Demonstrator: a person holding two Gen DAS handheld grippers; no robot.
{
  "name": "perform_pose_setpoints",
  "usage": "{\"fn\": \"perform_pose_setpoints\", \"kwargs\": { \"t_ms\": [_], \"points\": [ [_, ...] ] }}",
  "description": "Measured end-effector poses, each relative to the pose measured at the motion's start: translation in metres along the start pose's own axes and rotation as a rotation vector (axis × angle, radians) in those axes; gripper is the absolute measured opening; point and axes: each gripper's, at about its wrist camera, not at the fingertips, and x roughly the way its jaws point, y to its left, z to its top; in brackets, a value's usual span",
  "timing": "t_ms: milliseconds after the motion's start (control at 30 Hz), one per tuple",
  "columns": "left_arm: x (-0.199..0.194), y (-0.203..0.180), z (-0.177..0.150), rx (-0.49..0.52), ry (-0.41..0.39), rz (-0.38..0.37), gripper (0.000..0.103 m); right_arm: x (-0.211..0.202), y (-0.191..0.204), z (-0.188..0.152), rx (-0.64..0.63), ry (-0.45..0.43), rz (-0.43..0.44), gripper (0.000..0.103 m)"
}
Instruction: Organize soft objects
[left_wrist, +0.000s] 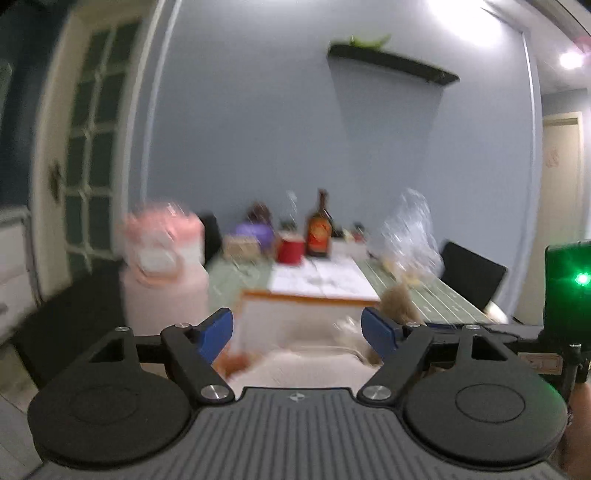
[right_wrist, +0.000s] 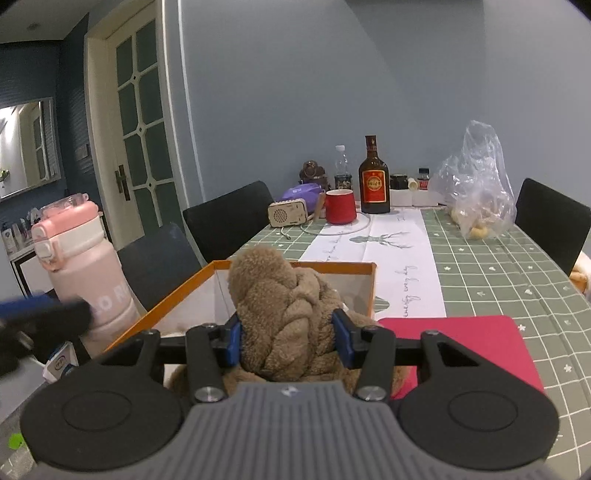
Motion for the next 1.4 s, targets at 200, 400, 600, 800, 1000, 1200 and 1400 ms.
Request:
{"fn": "perform_pose_setpoints", "kwargs": {
  "t_ms": [200, 400, 600, 800, 1000, 1200, 1400],
  "points": [
    [-0.014, -0.002, 0.006, 0.021, -0.026, 0.043, 0.099, 0.002, 0.004, 0.001, -0.021, 0.023, -0.008, 0.058],
    [-0.017, -0.014, 0.006, 0.081, -0.034, 0.112, 0.099, -0.025, 0.015, -0.002, -0.137, -0.124, -0.033, 0.1],
    [-0.03, -0.029, 0.0, 0.104, -0.022, 0.121, 0.099, -0.074, -0.003, -0.012, -0.109, -0.155, -0.122, 0.1],
    [-0.051, -0.051, -0.007, 0.1, 0.024, 0.117, 0.099, -0.128, -0.025, -0.049, -0.019, -0.145, -0.191, 0.1],
    [-0.065, -0.077, -0.022, 0.109, 0.046, 0.115, 0.099, -0.158, -0.02, -0.078, -0.072, -0.099, -0.233, 0.1],
    [-0.069, -0.095, -0.045, 0.142, 0.078, 0.084, 0.099, -0.182, -0.02, -0.096, -0.048, -0.11, -0.253, 0.1],
    [-0.074, -0.105, -0.061, 0.153, 0.073, 0.074, 0.099, -0.194, -0.026, -0.109, 0.003, -0.102, -0.267, 0.1]
  ]
}}
